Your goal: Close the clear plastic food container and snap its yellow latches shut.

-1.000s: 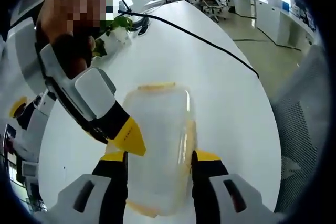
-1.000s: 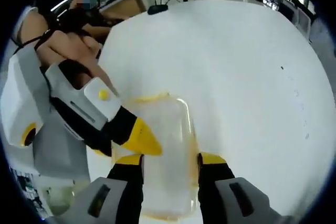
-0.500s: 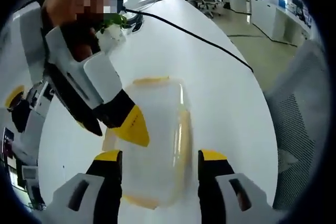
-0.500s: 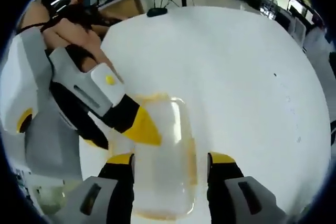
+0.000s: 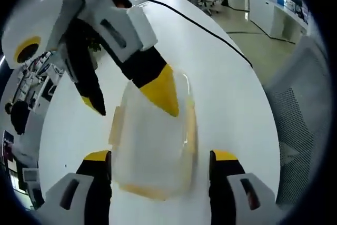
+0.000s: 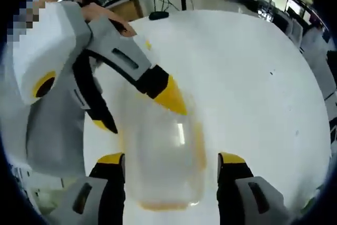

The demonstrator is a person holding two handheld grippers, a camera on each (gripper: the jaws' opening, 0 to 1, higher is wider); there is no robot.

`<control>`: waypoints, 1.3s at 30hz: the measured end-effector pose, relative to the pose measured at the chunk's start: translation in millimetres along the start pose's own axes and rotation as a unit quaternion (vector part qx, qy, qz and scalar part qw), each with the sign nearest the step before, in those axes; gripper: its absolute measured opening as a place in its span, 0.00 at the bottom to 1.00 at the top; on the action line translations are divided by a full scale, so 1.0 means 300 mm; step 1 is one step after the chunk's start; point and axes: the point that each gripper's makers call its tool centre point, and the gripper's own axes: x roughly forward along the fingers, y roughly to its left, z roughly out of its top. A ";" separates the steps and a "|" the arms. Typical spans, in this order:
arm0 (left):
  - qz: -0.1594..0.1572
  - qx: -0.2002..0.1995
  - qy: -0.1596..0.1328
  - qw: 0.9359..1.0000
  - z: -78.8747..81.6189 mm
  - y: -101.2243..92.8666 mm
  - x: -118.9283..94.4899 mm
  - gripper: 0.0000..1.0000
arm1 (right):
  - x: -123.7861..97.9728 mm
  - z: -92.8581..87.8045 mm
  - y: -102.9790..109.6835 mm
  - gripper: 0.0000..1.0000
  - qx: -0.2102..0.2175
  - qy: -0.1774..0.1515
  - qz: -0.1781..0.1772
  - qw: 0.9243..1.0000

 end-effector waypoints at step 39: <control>-0.043 0.000 0.029 0.999 -0.086 0.022 0.067 0.80 | 0.030 -0.160 0.018 0.78 -0.042 0.056 -0.072 0.995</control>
